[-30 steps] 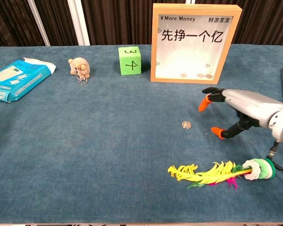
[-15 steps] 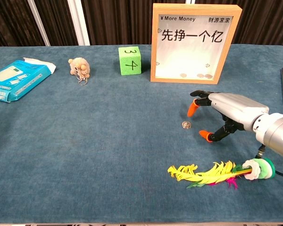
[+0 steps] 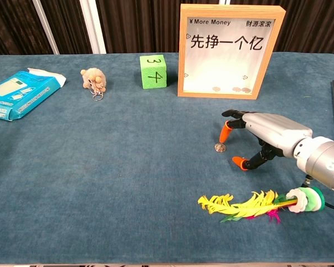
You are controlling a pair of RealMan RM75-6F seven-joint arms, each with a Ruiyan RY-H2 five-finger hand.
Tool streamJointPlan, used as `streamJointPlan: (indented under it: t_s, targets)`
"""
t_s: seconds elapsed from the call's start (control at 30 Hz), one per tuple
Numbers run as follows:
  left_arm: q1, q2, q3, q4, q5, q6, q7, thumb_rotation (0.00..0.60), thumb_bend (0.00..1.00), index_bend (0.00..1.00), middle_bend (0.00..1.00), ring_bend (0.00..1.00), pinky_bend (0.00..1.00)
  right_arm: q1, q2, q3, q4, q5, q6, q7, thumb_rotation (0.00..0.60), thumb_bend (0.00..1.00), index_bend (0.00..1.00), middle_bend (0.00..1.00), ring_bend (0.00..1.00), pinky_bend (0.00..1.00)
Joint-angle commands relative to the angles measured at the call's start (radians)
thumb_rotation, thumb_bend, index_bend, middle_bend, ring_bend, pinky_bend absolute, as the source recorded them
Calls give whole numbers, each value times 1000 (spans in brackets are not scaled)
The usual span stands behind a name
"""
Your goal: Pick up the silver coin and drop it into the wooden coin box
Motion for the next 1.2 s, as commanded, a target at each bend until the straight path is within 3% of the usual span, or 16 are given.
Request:
streamJointPlan:
  t_s: [0.03,1.2]
  targets:
    - [0,0,0,0,0,0,1,600,397,149,26,40,0,3,-3,-3,5,0,-4,1,600,445,367,10,0,0]
    - [-2,-2,-2,1,-6,0,10,600,397,149,26,40,0,32,-19,2,38,51,-52,-4,600,444,371,10,0,0]
